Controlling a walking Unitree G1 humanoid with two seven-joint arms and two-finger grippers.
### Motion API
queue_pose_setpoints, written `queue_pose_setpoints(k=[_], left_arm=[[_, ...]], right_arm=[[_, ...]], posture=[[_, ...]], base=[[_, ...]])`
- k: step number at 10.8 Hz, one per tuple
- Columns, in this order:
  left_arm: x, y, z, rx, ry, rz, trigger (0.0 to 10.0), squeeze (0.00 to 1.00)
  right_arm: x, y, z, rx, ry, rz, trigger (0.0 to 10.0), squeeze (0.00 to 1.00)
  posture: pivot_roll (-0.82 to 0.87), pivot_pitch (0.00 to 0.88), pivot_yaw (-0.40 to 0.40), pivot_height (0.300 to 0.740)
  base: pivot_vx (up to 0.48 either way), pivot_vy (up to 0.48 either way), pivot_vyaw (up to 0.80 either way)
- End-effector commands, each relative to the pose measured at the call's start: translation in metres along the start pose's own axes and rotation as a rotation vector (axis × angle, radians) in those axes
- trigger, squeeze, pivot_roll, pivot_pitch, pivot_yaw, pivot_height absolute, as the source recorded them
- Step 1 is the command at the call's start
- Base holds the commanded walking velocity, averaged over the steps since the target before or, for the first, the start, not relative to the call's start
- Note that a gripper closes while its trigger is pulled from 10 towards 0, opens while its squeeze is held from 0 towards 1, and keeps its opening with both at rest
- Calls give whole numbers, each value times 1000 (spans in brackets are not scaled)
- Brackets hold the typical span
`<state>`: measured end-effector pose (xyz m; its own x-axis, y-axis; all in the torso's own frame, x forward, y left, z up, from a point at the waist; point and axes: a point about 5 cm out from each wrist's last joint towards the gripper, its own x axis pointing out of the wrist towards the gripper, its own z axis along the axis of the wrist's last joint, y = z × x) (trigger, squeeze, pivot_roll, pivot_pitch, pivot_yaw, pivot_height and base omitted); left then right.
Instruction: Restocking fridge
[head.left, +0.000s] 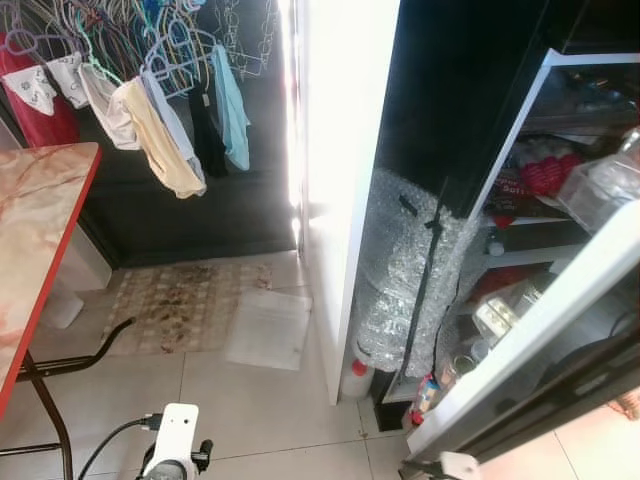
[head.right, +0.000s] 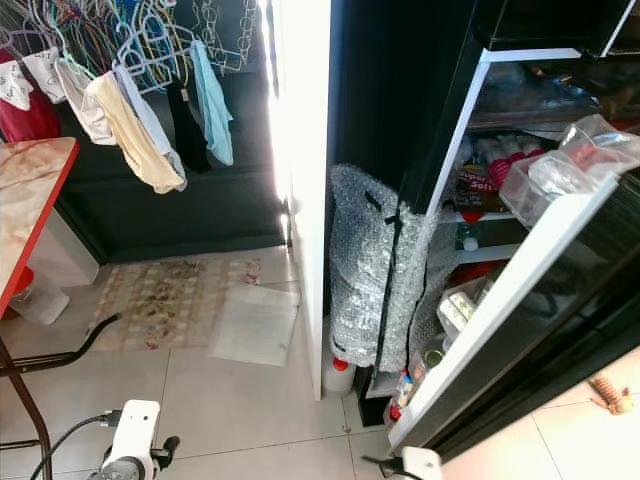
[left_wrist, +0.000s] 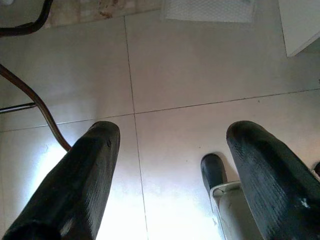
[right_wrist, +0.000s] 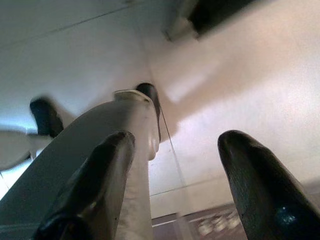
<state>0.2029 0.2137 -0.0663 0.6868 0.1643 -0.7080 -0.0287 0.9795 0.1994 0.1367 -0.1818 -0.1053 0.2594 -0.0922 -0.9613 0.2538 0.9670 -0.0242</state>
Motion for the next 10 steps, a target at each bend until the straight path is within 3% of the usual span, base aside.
queue_pose_setpoints(k=[1, 2, 3, 4, 6, 7, 8, 10], left_arm=[[0, 0, 0, 22, 3, -1, 10000, 0], [0, 0, 0, 23, 3, -1, 10000, 0], [0, 1, 0, 24, 3, 0, 10000, 0], [0, 1, 0, 27, 3, -1, 10000, 0], [0, 2, 0, 28, 2, -1, 10000, 0], [0, 1, 0, 32, 3, -5, 10000, 0], [0, 1, 0, 35, 3, -8, 10000, 0], [0, 1, 1, 34, 0, -9, 10000, 0]], right_arm=[[0, 0, -13, 61, 48, -21, 10000, 0], [0, 0, -14, 189, 27, -98, 10000, 0], [0, -1, -15, 249, 21, -160, 10000, 0], [-2, -1, -18, 419, 13, -325, 10000, 0], [-6, -3, -16, 604, -105, -449, 10000, 0], [-8, -5, -11, 599, -191, -444, 10000, 0], [-9, -7, -5, 521, -269, -425, 10000, 0], [-11, -7, -1, 511, -332, -413, 10000, 0]], posture=[[-124, 54, 16, 740], [-124, 54, 19, 740], [-127, 54, 21, 740], [-127, 54, 23, 740], [-132, 55, 28, 740], [-138, 54, 31, 740], [-140, 53, 32, 740], [-136, 48, 32, 740]], base=[[0, 0, 0], [0, 0, 0], [0, 0, 0], [0, 0, 0], [0, 0, 0], [0, 0, 0], [0, 0, 0], [0, 0, 0]])
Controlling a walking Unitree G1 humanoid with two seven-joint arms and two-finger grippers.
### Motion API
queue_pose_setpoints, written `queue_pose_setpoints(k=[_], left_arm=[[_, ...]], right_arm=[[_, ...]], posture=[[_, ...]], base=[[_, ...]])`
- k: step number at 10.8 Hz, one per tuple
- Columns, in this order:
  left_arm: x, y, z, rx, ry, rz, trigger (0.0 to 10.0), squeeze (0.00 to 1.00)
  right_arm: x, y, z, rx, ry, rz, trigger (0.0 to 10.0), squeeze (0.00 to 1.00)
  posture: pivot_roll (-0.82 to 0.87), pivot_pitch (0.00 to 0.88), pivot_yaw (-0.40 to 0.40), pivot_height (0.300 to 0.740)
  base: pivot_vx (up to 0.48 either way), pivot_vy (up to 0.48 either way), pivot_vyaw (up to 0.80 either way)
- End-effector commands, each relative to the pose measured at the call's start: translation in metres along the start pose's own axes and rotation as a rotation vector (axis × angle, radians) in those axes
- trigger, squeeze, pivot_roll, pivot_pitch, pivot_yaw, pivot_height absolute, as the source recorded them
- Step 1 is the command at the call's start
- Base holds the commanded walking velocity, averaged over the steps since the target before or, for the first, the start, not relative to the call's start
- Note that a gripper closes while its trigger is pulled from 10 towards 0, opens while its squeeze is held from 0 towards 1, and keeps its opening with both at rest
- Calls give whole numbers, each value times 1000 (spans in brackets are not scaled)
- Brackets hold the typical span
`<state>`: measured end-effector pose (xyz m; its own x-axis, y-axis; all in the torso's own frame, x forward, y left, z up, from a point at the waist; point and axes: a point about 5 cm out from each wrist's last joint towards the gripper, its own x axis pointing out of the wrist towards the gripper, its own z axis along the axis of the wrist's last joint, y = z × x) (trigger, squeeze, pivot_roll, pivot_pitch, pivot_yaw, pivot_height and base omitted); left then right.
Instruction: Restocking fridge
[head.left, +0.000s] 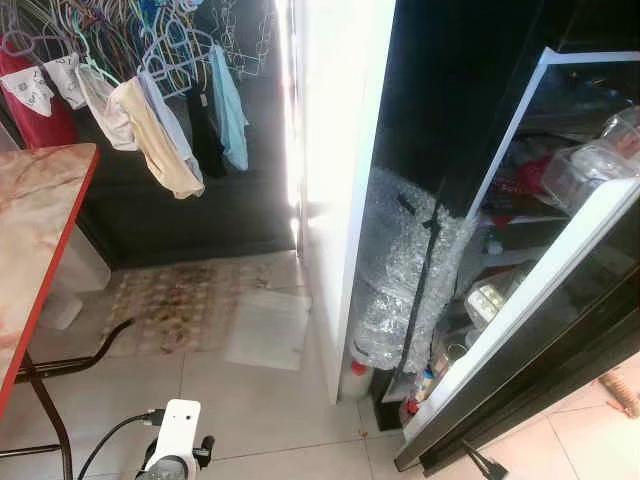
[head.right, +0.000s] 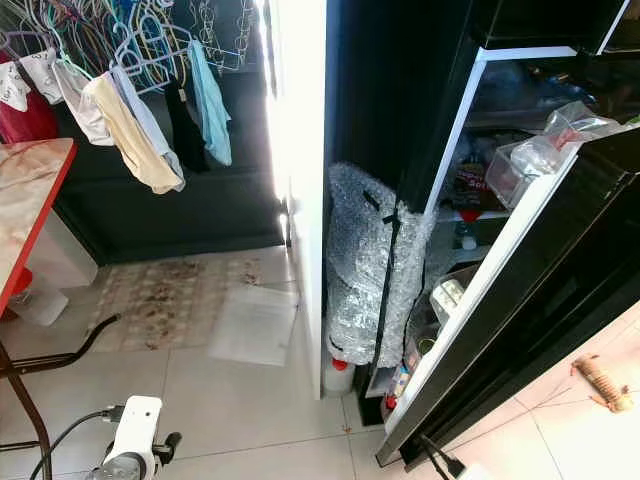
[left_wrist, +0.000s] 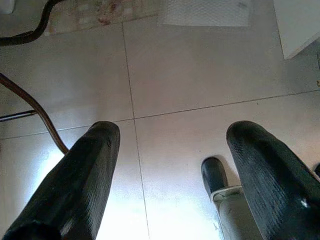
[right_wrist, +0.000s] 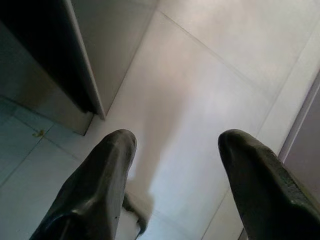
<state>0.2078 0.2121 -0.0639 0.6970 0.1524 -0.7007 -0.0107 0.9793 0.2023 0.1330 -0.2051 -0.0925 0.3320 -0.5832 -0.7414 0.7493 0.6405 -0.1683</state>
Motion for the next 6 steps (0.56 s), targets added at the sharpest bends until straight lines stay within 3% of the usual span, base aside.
queue_pose_setpoints(k=[1, 2, 3, 6], left_arm=[[-1, 3, -3, 19, 8, 3, 10000, 0], [-1, 4, -2, 20, 0, 4, 10000, 0], [0, 4, 0, 21, -5, 5, 10000, 0], [0, 2, 2, 23, -9, 4, 10000, 0]], right_arm=[[18, -40, 18, -21, -55, -28, 10000, 0], [33, -80, 48, -8, -132, -44, 10000, 0], [30, -62, 46, -30, -132, -21, 10000, 0], [29, -54, 44, -36, -127, 36, 10000, 0]], posture=[[-136, 47, 32, 740], [-134, 43, 32, 740], [-134, 43, 32, 740], [-131, 33, 31, 740]], base=[[0, 0, 0], [0, 0, 0], [0, 0, 0], [0, 0, 0]])
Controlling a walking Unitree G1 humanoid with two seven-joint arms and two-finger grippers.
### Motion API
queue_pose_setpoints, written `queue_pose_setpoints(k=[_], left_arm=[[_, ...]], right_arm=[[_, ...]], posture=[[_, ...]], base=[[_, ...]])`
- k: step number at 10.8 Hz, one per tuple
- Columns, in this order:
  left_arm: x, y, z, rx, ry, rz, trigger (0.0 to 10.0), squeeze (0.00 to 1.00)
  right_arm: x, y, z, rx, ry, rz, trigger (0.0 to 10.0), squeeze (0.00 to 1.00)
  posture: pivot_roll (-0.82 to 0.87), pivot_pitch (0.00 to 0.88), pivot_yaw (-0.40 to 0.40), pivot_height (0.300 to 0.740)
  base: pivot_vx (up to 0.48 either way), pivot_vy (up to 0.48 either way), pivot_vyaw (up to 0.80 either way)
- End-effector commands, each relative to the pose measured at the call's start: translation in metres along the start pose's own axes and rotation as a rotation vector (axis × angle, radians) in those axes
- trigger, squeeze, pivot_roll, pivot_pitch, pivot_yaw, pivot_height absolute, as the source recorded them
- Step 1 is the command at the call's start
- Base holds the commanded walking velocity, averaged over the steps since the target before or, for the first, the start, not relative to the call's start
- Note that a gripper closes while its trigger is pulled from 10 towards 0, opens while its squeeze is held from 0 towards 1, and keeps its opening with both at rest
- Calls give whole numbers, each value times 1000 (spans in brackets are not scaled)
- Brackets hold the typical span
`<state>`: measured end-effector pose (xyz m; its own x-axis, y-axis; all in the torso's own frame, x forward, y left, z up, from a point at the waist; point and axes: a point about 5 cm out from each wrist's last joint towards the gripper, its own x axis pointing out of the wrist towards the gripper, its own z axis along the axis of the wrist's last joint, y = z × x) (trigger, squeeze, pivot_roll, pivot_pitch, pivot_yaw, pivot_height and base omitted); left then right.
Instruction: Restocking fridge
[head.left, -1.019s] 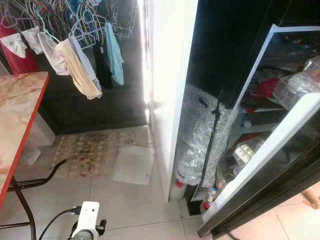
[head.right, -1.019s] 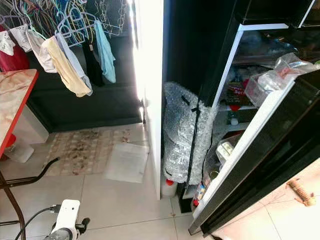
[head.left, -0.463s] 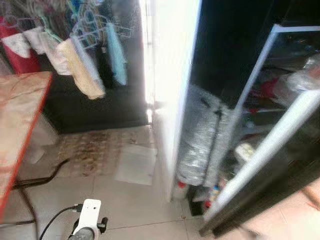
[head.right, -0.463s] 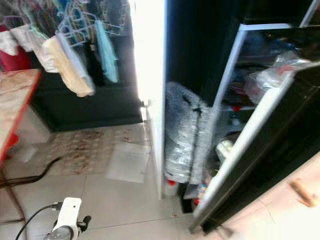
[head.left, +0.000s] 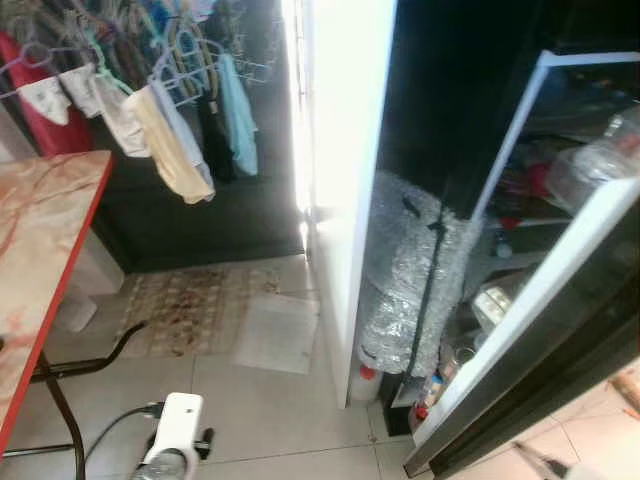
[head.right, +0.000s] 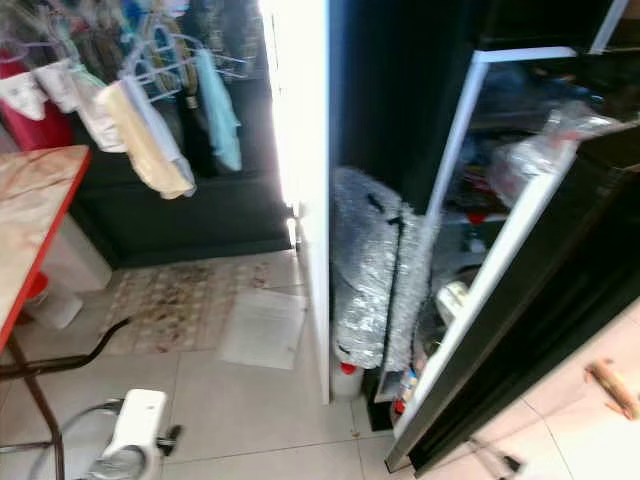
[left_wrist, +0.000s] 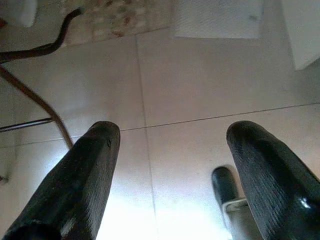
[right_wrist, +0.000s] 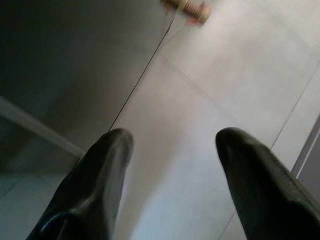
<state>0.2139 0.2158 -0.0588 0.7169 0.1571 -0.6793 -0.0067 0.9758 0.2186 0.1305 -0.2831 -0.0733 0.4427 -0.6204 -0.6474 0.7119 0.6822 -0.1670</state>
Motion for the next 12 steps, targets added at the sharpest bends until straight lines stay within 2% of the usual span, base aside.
queue_pose_setpoints(k=[1, 2, 4, 5, 6, 10, 12], left_arm=[[-1, -2, -6, 10, 21, -7, 10000, 0], [-1, -2, -6, 11, 24, -8, 10000, 0], [-2, -2, -9, 13, 33, -11, 10000, 0], [-2, -2, -9, 13, 35, -11, 10000, 0], [-2, -1, -11, 14, 42, -10, 10000, 0], [-3, 1, -16, 11, 63, -6, 10000, 0], [-3, 1, -15, 13, 58, -6, 10000, 0]], right_arm=[[-2, 2, -3, 27, -5, 27, 10000, 0], [-3, 5, -1, 18, -33, 72, 10000, 0], [-10, 21, 1, 20, -107, 291, 10000, 0], [-13, 26, -1, -6, -123, 356, 10000, 0], [-15, 26, -4, -44, -130, 382, 10000, 0], [-14, 26, -3, -62, -125, 411, 10000, 0], [-13, 42, 10, -85, -162, 468, 10000, 0]], posture=[[-131, 33, 31, 740], [-132, 30, 30, 740], [-136, 26, 29, 740], [-139, 28, 30, 740], [-142, 32, 32, 740], [-140, 41, 33, 740], [-140, 41, 34, 740]], base=[[0, 0, 0], [0, 0, 0], [0, 0, 0], [0, 0, 0], [0, 0, 0], [0, 0, 0], [0, 0, 0]])
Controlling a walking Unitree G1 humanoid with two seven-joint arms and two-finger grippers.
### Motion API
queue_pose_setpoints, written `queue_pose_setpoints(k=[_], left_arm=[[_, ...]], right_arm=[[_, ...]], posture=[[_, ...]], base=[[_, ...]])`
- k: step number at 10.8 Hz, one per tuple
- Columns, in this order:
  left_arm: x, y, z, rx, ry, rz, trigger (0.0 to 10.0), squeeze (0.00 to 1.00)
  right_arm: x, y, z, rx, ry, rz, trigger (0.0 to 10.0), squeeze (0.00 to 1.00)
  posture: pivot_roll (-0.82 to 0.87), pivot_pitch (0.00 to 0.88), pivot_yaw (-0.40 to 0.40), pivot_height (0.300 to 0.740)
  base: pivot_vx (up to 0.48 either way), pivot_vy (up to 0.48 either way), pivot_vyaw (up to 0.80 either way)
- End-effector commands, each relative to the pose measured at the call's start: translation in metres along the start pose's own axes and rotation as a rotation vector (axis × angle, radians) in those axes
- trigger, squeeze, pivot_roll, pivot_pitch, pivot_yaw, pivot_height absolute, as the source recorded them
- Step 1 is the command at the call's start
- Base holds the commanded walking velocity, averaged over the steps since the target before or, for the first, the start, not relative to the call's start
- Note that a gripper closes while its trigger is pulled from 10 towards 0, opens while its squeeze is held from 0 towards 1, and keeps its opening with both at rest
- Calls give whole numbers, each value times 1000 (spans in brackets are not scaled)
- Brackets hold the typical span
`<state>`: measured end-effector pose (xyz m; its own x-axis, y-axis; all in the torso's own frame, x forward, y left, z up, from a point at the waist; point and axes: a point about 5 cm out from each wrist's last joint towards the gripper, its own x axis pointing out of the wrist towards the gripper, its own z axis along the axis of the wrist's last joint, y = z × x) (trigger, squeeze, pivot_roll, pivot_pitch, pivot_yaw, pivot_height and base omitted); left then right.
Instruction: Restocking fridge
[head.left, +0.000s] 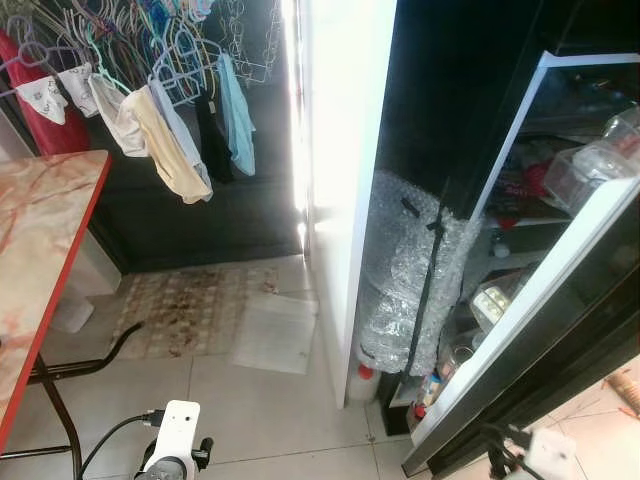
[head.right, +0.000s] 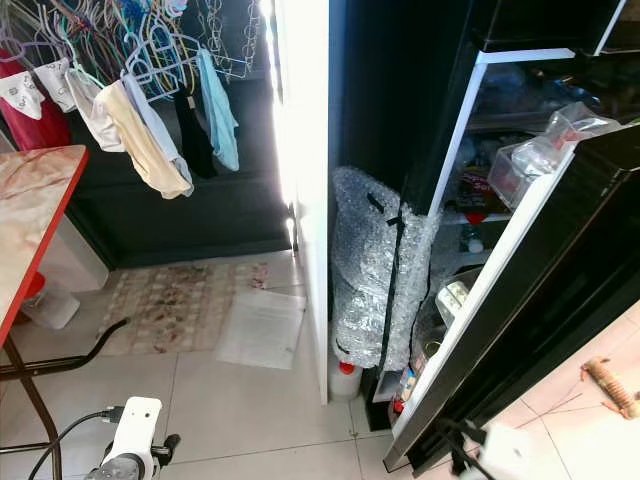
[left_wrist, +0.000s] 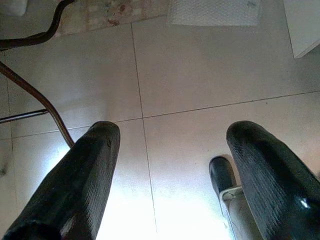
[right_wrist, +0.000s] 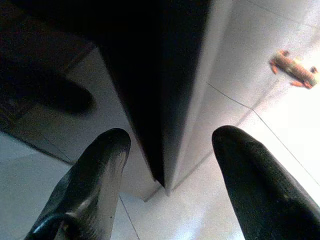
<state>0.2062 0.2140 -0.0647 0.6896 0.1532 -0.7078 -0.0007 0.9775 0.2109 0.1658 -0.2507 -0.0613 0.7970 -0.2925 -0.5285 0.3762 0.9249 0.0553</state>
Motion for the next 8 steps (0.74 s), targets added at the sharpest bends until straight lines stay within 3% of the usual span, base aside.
queue_pose_setpoints(k=[1, 6, 8], left_arm=[[-1, 4, -6, 13, 19, 5, 10000, 0], [-2, 4, -7, 10, 23, 7, 10000, 0], [-1, 4, -5, 9, 16, 10, 10000, 0]], right_arm=[[1, 3, 0, -12, 6, 22, 10000, 0], [13, 14, 20, -25, -52, 71, 10000, 0], [19, 28, 35, -40, -109, 117, 10000, 0]], posture=[[-140, 45, 34, 740], [-139, 48, 31, 740], [-139, 51, 31, 740]], base=[[0, 0, 0], [0, 0, 0], [0, 0, 0]])
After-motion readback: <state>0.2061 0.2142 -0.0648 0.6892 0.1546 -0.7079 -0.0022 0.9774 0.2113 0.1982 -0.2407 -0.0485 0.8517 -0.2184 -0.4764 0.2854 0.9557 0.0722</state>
